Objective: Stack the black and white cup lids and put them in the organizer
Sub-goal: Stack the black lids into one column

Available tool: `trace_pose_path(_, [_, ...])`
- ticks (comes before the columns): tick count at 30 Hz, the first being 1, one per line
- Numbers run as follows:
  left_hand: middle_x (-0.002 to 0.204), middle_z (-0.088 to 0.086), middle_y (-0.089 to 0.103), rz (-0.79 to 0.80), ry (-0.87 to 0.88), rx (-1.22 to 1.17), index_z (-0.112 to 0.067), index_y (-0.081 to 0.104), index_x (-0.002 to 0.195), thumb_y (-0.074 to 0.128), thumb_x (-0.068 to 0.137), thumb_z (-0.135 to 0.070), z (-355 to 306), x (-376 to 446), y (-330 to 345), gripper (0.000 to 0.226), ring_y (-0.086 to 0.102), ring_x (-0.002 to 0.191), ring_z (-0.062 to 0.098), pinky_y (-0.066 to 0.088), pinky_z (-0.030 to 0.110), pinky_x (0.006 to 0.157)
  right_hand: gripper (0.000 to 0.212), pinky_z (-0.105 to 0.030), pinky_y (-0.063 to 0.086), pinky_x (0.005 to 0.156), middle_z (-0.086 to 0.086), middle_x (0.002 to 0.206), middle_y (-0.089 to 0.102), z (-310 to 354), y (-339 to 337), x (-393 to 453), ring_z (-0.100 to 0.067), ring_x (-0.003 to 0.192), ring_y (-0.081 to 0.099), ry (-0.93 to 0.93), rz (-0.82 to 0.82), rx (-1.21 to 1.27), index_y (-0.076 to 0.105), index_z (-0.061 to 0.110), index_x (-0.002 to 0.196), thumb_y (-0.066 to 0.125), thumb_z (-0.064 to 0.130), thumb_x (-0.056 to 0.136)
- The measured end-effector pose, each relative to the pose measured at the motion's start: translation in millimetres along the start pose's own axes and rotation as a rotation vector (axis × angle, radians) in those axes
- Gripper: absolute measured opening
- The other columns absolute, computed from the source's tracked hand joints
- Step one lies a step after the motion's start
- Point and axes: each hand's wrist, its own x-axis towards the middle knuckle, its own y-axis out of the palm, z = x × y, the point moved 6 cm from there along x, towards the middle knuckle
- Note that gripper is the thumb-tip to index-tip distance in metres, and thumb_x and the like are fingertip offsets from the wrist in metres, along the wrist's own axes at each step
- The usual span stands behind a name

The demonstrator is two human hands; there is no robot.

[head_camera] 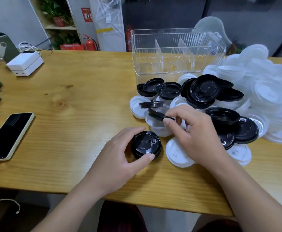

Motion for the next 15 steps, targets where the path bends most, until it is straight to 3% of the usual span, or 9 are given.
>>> trace_pose_path(5, [0.143, -0.028, 0.066, -0.126, -0.005, -0.133, -0.040, 0.063, 0.147, 0.082, 0.095, -0.042, 1, 0, -10, 0.055, 0.059, 0.140, 0.002, 0.047, 0.033, 0.117, 0.011, -0.045, 0.048, 0.066, 0.002, 0.074, 0.063, 2, -11, -6, -0.025, 0.068, 0.058, 0.133, -0.073, 0.214, 0.072, 0.019, 0.099, 0.065, 0.018, 0.108])
trace_pose_path(9, [0.151, -0.016, 0.065, -0.229, 0.061, -0.262, -0.031, 0.057, 0.154, 0.083, 0.097, -0.015, -3, 2, -16, 0.065, 0.062, 0.143, 0.016, 0.047, 0.046, 0.120, 0.019, -0.034, 0.048, 0.066, -0.006, 0.064, 0.058, 8, -10, -6, -0.024, 0.063, 0.056, 0.198, -0.049, 0.431, 0.074, 0.020, 0.118, 0.058, 0.012, 0.112])
trace_pose_path(12, [0.162, -0.011, 0.057, -0.196, 0.131, -0.290, -0.029, 0.044, 0.165, 0.088, 0.091, -0.004, -9, 5, -11, 0.090, 0.061, 0.145, 0.022, 0.047, 0.044, 0.120, 0.022, -0.032, 0.046, 0.067, -0.013, 0.062, 0.054, 10, -2, -6, -0.027, 0.062, 0.052, 0.250, 0.043, 0.542, 0.075, 0.021, 0.122, 0.057, 0.013, 0.112])
trace_pose_path(15, [0.159, -0.006, 0.058, -0.196, 0.215, -0.289, -0.024, 0.048, 0.163, 0.090, 0.087, -0.002, -14, 7, -6, 0.089, 0.062, 0.143, 0.028, 0.051, 0.042, 0.117, 0.023, -0.034, 0.041, 0.065, -0.014, 0.062, 0.048, 15, 4, -6, -0.028, 0.061, 0.047, 0.269, 0.122, 0.629, 0.075, 0.018, 0.124, 0.056, 0.011, 0.112])
